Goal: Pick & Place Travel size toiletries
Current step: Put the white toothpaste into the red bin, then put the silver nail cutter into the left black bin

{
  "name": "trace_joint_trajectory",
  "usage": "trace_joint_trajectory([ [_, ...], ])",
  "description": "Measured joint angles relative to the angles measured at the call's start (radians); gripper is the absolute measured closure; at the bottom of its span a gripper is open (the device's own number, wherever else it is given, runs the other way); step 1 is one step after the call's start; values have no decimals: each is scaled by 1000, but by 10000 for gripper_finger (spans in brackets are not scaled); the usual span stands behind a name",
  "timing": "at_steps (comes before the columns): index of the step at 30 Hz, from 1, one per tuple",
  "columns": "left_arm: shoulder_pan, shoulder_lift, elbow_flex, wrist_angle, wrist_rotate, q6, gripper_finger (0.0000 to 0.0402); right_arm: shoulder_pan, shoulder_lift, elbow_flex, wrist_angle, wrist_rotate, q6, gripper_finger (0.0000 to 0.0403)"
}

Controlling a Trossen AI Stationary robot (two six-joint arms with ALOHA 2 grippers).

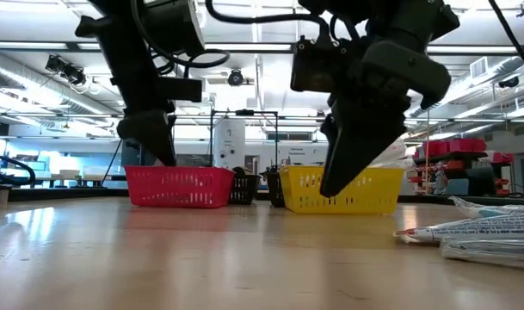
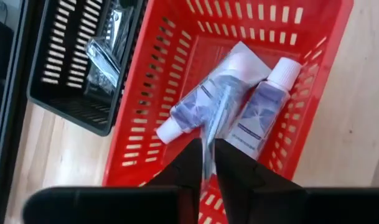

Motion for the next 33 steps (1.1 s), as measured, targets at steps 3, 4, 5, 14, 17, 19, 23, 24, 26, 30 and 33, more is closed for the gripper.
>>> trace_joint_trajectory([
  [3,2,0,0,7,-1,11,329,0,0,0,23,-2,-21,292],
  [4,2,0,0,6,-1,11,321,0,0,0,31,-2,-22,292],
  [5,2,0,0,6,-1,11,313,0,0,0,37,-2,-22,292],
  [14,2,0,0,26,-104,-50,274,4,0,1,82,-101,-15,292],
  [17,2,0,0,42,-104,-50,279,3,0,1,78,-108,-12,292],
  [19,1,0,0,66,-101,-46,283,1,0,1,75,-108,-41,292],
  [23,-2,0,21,113,-97,-39,293,-1,0,1,28,-101,92,292],
  [24,-2,0,37,118,-94,-38,295,-1,0,1,25,-87,145,292],
  [26,-2,0,72,120,-81,-38,298,-3,0,1,19,-74,193,292],
  [30,-2,0,132,120,-40,-36,301,-14,0,1,24,-54,196,292],
  [33,-2,0,159,125,-9,10,301,-30,0,0,38,-2,129,292],
])
